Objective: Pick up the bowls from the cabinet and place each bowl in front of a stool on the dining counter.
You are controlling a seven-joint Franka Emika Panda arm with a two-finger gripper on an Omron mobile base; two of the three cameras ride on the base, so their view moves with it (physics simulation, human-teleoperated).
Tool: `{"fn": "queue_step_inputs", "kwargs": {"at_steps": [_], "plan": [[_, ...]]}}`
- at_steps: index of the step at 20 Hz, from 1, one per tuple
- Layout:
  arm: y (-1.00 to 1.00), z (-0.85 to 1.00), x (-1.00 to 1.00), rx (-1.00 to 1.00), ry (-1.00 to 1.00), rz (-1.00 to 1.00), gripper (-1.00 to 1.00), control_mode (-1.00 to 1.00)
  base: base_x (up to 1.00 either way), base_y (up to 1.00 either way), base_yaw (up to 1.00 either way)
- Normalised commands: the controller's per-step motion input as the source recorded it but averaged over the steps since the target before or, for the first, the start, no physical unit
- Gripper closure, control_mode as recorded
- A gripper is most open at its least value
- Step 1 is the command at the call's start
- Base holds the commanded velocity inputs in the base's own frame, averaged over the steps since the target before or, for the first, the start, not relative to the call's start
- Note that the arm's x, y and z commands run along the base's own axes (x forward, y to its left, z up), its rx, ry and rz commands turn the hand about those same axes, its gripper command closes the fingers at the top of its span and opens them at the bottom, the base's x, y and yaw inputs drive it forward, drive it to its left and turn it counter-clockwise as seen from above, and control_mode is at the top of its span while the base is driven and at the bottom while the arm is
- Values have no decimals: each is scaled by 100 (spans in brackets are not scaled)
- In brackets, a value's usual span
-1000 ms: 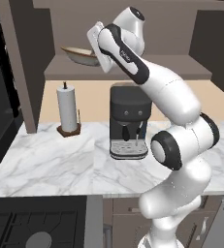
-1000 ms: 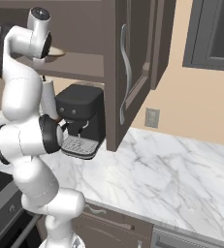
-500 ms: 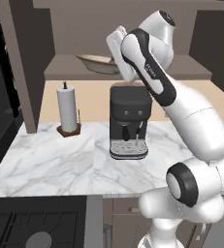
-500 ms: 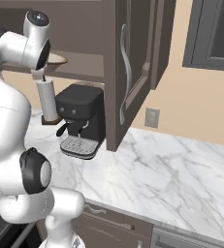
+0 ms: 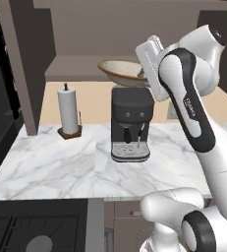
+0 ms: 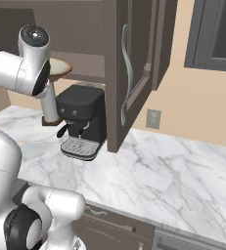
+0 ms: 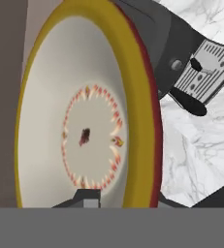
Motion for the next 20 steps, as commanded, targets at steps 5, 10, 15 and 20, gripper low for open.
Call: {"fn": "queue_step_inputs", "kwargs": {"at_steps": [5, 10, 15, 20], "plan": [[-41, 0, -100, -4, -10, -1, 100, -100, 0, 0, 0], [-34, 0, -100, -2, -2, -1, 100, -100, 0, 0, 0], [-34, -3, -100, -2, 0, 0, 100, -100, 0, 0, 0], [-11, 0, -99, -3, 4, 0, 100, -100, 0, 0, 0]]}}
